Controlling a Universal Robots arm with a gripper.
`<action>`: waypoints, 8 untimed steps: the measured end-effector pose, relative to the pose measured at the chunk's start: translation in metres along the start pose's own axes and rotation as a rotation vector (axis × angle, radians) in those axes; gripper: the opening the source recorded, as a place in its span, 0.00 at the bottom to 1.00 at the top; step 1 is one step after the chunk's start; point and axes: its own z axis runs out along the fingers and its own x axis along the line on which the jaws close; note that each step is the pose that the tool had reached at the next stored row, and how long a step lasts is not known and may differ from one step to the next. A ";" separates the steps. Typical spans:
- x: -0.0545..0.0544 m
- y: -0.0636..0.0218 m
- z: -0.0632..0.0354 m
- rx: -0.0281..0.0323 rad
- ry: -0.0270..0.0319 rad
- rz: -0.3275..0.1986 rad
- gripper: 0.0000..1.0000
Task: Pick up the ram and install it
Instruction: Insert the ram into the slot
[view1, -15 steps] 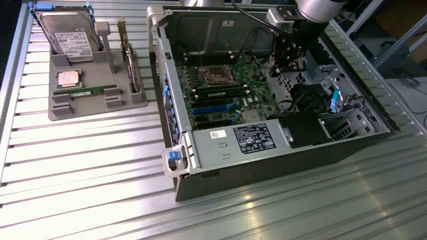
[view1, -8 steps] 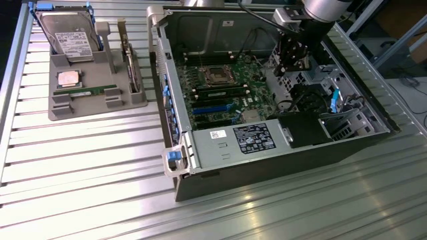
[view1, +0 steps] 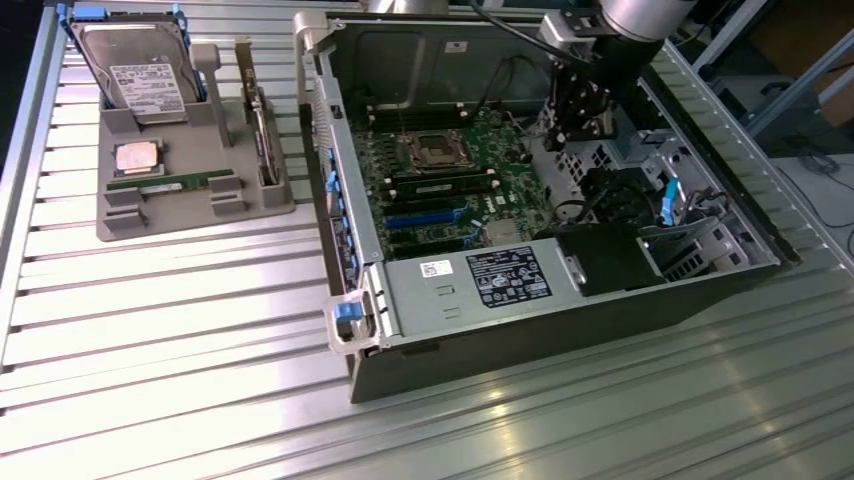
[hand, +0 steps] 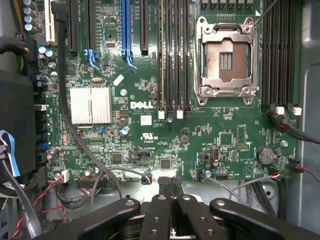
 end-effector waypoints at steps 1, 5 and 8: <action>0.000 0.0037 -0.0015 0.0003 -0.0001 0.000 0.11; 0.000 0.0125 -0.0083 0.0034 0.0001 0.000 0.11; 0.000 0.0149 -0.0113 0.0050 -0.0003 0.000 0.11</action>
